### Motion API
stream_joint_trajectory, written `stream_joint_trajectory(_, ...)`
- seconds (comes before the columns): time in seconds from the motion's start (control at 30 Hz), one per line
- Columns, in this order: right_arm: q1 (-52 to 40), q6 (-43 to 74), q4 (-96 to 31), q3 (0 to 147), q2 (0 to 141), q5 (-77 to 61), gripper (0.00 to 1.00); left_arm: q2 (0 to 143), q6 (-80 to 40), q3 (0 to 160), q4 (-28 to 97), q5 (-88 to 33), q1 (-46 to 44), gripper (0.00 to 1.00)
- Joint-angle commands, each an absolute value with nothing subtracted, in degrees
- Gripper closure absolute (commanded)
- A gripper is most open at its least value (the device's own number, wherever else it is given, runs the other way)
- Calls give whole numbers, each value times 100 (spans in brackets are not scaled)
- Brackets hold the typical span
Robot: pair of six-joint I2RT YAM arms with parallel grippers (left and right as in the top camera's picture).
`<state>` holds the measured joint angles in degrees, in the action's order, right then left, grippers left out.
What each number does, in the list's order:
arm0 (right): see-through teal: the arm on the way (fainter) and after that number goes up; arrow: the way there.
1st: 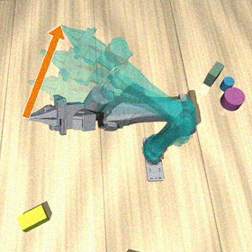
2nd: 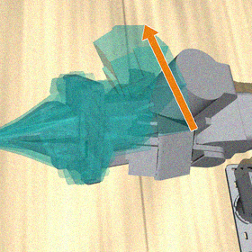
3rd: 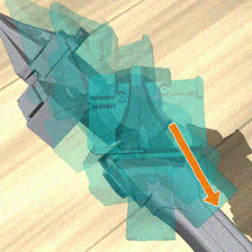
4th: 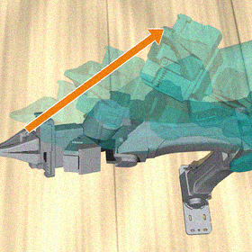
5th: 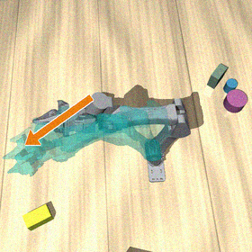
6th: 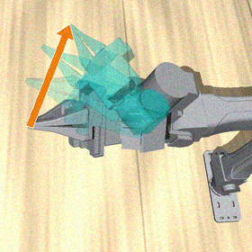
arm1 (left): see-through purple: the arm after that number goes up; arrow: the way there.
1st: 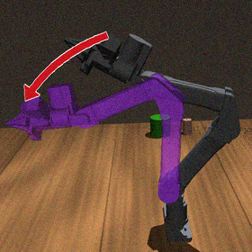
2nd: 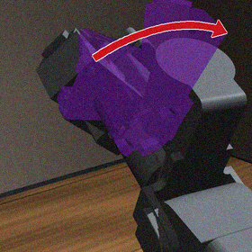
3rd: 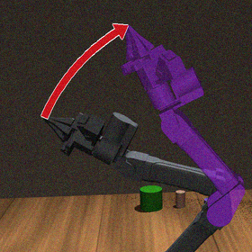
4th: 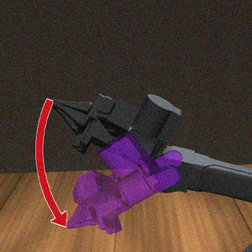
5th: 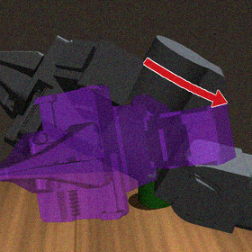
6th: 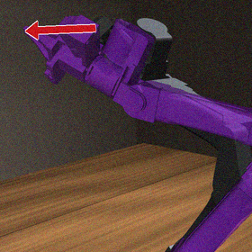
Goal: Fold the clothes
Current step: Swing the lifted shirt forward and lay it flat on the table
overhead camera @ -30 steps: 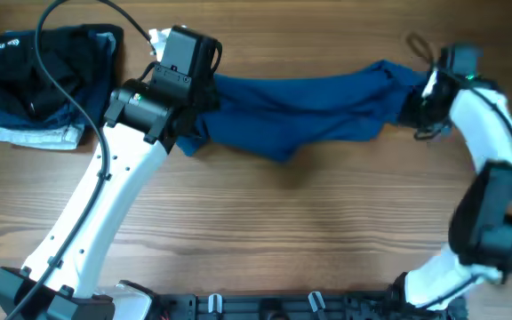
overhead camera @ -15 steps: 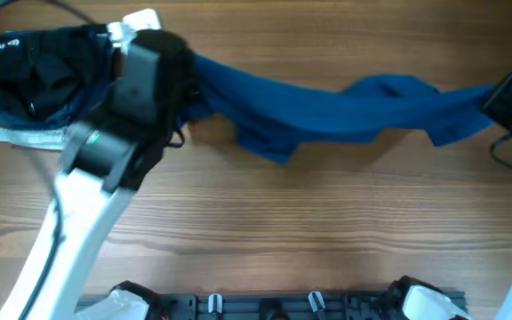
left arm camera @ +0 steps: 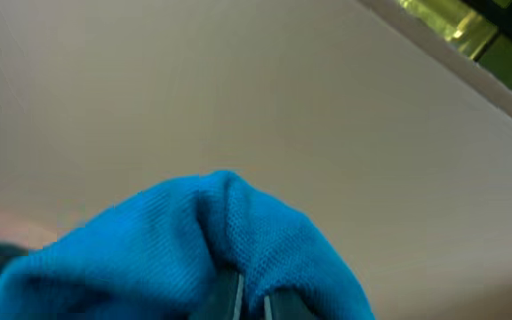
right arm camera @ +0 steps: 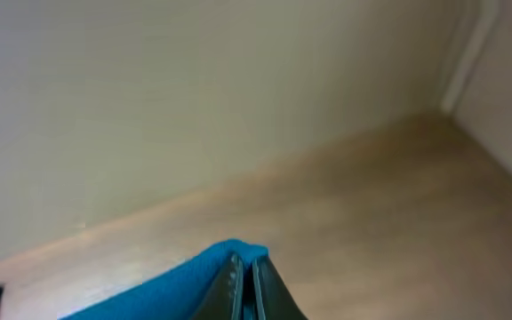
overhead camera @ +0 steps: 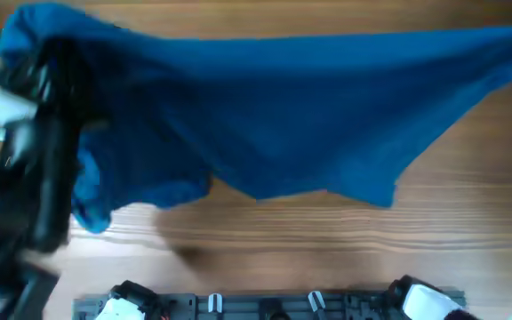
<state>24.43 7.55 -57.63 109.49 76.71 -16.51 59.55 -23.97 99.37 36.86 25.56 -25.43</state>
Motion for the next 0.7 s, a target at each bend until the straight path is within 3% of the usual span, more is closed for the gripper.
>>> stream_joint_trajectory(0.0, 2482, 679, -5704, 11030, 8296, -1925, 96, 6855, -1959, 9970, 3267, 2738, -2377, 95)
stream_joint_trajectory(0.13, 2484, 469, -6010, 11030, 8176, -1892, 96, 7059, -1968, 10079, 3673, 2731, -2351, 96)
stream_joint_trajectory(0.37, 2484, 471, -6904, 11087, 6997, -1367, 96, 5861, -2167, 10208, 4923, 2554, -2351, 96)
stream_joint_trajectory(0.67, 2484, 615, -8066, 12499, 6364, -412, 96, 5137, -2139, 10737, 5310, 2154, -2351, 96)
